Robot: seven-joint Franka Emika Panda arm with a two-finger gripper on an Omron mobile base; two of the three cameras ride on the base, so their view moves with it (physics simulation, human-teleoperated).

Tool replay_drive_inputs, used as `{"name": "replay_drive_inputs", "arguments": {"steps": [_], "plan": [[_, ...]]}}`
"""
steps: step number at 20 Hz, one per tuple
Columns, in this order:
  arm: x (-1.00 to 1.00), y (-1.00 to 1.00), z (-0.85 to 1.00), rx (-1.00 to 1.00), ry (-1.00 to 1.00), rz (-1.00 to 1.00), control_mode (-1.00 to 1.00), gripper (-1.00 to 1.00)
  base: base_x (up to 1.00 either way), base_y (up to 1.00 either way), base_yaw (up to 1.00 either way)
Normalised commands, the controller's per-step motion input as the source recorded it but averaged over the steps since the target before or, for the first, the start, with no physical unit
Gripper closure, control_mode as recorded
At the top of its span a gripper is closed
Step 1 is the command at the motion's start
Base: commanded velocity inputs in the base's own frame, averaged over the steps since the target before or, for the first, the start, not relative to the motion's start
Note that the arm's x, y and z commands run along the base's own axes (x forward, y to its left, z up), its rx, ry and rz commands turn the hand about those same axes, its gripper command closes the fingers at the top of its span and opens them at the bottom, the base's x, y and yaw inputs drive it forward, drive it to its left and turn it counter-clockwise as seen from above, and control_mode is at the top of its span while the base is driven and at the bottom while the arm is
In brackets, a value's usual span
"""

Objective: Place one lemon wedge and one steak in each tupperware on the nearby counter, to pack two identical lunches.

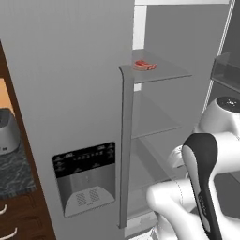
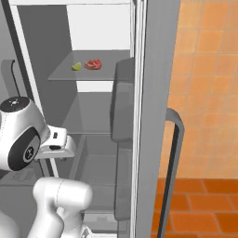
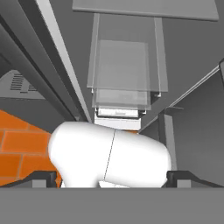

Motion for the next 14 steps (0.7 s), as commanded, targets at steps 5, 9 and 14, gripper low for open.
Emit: {"name": "replay_drive_inputs", "arguments": {"steps": [5, 9, 14], "plan": [[0.00, 0.00, 0.00, 0.00, 0.00, 0.00, 1.00, -1.00, 0.08, -0.32, 0.17], [0.00, 0.00, 0.00, 0.00, 0.00, 0.00, 1.00, -1.00, 0.00, -0.03, 0.00], [0.00, 0.00, 0.00, 0.00, 0.00, 0.00, 1.00, -1.00, 0.00, 0.00, 0.00]]}}
